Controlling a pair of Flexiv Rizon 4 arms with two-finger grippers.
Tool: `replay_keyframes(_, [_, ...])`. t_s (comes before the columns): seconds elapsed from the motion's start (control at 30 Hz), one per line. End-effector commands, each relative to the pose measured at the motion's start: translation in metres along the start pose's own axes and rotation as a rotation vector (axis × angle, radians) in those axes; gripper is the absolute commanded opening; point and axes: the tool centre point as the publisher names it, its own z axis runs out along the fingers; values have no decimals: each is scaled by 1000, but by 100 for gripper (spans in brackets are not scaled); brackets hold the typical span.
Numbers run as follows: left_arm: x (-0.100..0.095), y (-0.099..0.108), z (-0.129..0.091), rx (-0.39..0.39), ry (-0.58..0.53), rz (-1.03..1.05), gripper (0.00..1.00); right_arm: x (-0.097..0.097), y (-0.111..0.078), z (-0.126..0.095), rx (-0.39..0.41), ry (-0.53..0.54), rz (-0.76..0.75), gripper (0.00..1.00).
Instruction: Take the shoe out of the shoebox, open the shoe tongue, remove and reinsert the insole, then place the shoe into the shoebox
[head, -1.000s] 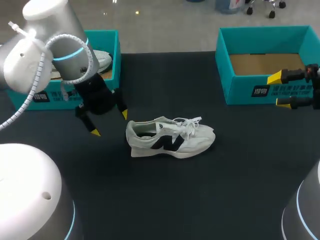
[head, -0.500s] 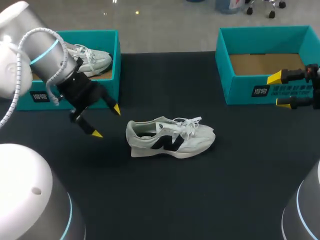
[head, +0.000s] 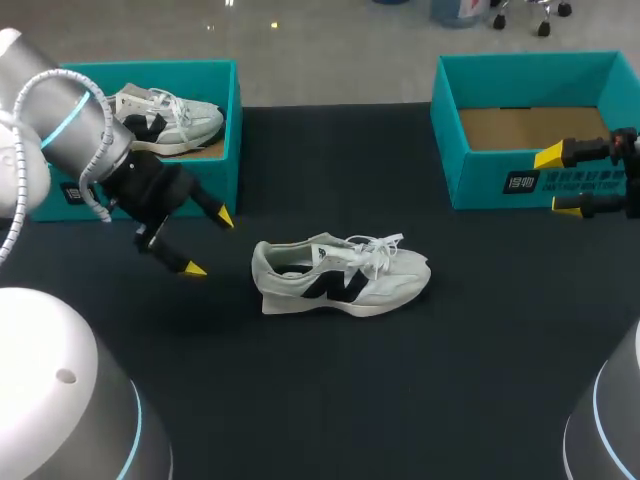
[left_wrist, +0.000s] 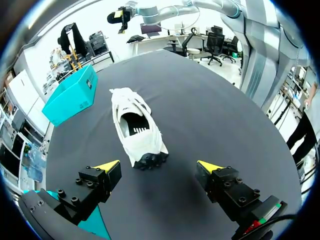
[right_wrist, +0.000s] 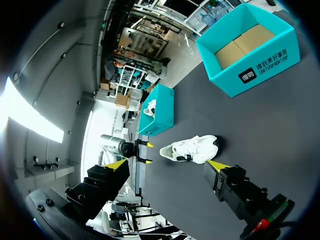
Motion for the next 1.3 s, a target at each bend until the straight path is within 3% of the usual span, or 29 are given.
replay_keyframes(0.03, [8, 1, 14, 13, -138, -107, 100, 0, -1, 0, 0, -4, 2, 100])
replay_keyframes(0.23, [12, 5, 20, 39, -263, -237, 100, 0, -1, 0, 0, -4, 2, 100])
replay_keyframes(0.3, [13, 3, 25, -50, -221, -230, 100, 0, -1, 0, 0, -4, 2, 100])
replay_keyframes(0.67, [13, 5, 29, -51, -202, -211, 100, 0, -1, 0, 0, -4, 2, 100])
replay_keyframes(0.97, [-1, 19, 54, 98, -192, -269, 100, 0, -1, 0, 0, -4, 2, 100])
replay_keyframes(1.1, [-5, 22, 61, 205, -162, -276, 100, 0, -1, 0, 0, -4, 2, 100])
replay_keyframes(1.3, [-11, 26, 69, 257, -180, -330, 100, 0, -1, 0, 0, -4, 2, 100])
